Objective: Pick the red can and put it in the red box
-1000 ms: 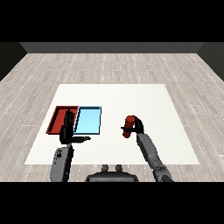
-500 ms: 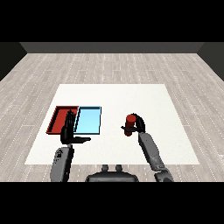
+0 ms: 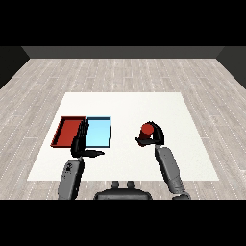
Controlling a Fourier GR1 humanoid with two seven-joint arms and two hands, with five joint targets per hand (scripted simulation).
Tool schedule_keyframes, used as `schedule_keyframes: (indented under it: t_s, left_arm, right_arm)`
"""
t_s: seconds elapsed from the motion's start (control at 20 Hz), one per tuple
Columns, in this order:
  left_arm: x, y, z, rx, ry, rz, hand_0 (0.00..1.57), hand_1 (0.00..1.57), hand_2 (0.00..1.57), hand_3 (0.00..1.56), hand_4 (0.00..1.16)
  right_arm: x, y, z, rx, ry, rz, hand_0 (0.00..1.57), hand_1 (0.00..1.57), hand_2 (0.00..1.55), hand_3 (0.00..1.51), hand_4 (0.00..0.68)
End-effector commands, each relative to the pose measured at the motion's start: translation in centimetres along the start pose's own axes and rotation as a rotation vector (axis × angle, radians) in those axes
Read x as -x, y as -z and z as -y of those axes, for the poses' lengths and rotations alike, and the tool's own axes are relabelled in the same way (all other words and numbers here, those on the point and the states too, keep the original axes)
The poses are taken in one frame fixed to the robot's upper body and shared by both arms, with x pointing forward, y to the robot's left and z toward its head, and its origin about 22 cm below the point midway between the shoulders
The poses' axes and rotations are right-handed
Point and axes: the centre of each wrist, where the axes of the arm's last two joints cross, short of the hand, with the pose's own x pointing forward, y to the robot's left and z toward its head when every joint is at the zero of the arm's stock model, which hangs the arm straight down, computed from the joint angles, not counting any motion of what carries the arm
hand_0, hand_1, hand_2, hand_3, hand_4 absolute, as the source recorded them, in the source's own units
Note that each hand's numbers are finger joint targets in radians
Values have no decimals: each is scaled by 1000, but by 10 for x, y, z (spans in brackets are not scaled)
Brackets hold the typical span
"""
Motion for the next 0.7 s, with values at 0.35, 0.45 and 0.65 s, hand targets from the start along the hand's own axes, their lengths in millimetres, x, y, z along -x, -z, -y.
schedule_keyframes:
  t_s: [0.35, 0.45, 0.65]
  left_arm:
    - [2, -4, 44, 58, -18, -60, 0, 0, 0, 0, 0]
    - [0, 12, 49, 62, -16, -98, 0, 0, 0, 0, 0]
    - [13, 0, 53, 104, -69, -117, 0, 0, 0, 0, 0]
  right_arm:
    - [-38, 2, -97, -2, 16, 69, 1448, 1448, 1433, 1388, 653]
    - [-31, 0, -90, 23, 39, 42, 1448, 1448, 1433, 1388, 653]
    - [-51, 2, -106, 19, 89, 43, 1451, 1451, 1425, 1380, 650]
